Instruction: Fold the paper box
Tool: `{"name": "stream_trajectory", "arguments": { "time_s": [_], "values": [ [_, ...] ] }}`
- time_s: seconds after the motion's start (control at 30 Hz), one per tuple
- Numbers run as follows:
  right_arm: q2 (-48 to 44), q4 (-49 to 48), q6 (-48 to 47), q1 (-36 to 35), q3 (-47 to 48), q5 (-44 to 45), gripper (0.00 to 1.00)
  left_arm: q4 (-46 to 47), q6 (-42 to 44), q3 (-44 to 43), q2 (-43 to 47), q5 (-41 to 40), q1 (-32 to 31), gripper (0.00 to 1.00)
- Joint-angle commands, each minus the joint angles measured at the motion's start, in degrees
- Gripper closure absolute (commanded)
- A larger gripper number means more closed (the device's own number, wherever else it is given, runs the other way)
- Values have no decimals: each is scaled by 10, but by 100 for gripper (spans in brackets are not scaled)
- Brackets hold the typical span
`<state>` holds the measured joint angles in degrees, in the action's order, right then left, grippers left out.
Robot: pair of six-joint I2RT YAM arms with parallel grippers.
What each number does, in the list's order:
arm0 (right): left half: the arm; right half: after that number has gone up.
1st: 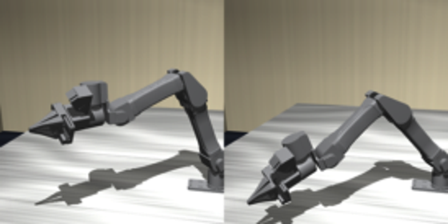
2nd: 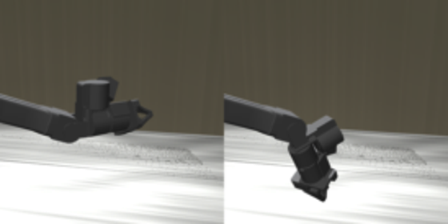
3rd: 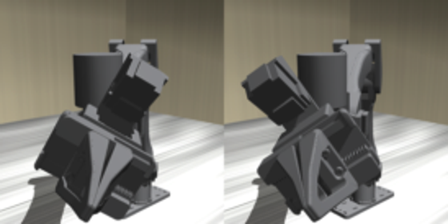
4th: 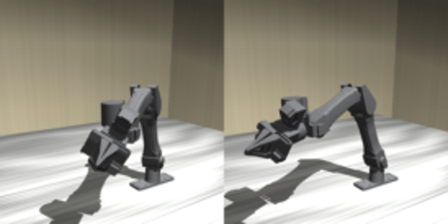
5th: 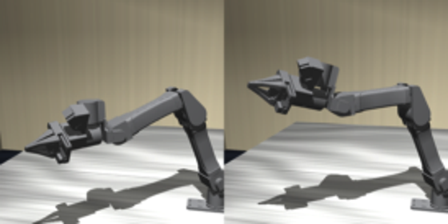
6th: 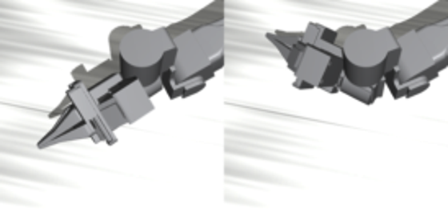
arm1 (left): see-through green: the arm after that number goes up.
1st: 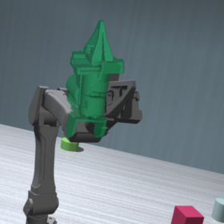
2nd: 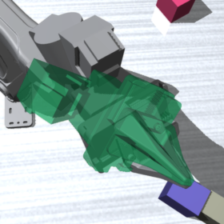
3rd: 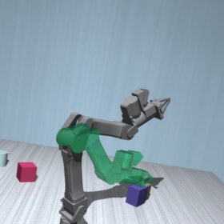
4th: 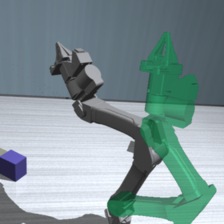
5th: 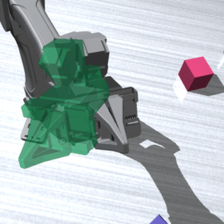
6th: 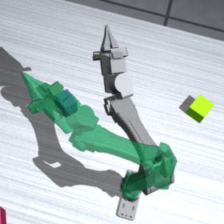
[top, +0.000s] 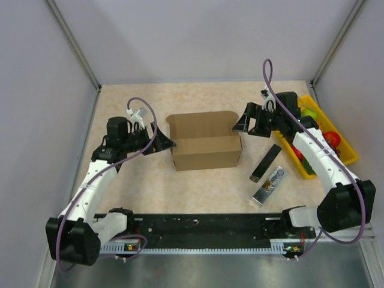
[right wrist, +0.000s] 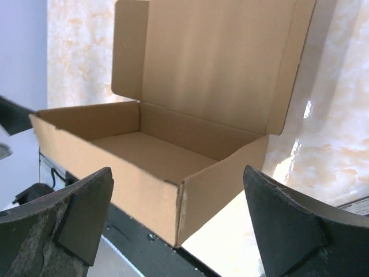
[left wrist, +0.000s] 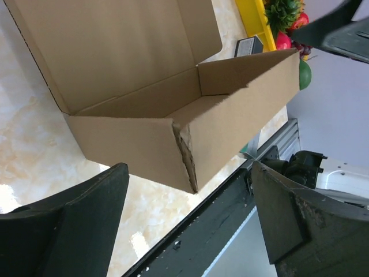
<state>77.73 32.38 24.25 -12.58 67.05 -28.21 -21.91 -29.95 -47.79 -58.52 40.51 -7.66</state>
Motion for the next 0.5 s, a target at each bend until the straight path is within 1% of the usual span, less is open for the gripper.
{"name": "stream_trajectory", "arguments": {
  "time_s": [0.0, 0.03, 0.13, 0.2, 0.23, 0.3, 0.33, 0.4, 0.43, 0.47],
  "values": [
    [-43, -36, 32, 3, -18, -42, 10, 54, -16, -21, -31, 11, -24, 12],
    [-44, -40, 33, 4, -32, -65, 19, 51, -11, -26, -41, 7, -33, 12],
    [-62, -52, 26, 3, -67, -71, 29, 41, -1, -34, -59, -30, -67, 14],
    [-72, -56, 13, 2, -81, -69, 30, 45, -4, -35, -64, -52, -79, 17],
    [-77, -57, 10, 2, -89, -71, 32, 45, -2, -35, -68, -59, -82, 21],
    [-80, -65, 4, 0, -98, -72, 35, 42, 2, -37, -69, -76, -89, 25],
    [-80, -68, 1, -3, -104, -76, 39, 40, 7, -35, -65, -83, -90, 27],
    [-82, -76, -3, -9, -109, -72, 43, 35, 12, -35, -62, -101, -93, 31],
    [-84, -81, -3, -14, -118, -69, 48, 34, 16, -34, -59, -104, -94, 34],
    [-87, -86, -5, -19, -123, -69, 52, 35, 16, -31, -58, -108, -97, 41]
  ]
}}
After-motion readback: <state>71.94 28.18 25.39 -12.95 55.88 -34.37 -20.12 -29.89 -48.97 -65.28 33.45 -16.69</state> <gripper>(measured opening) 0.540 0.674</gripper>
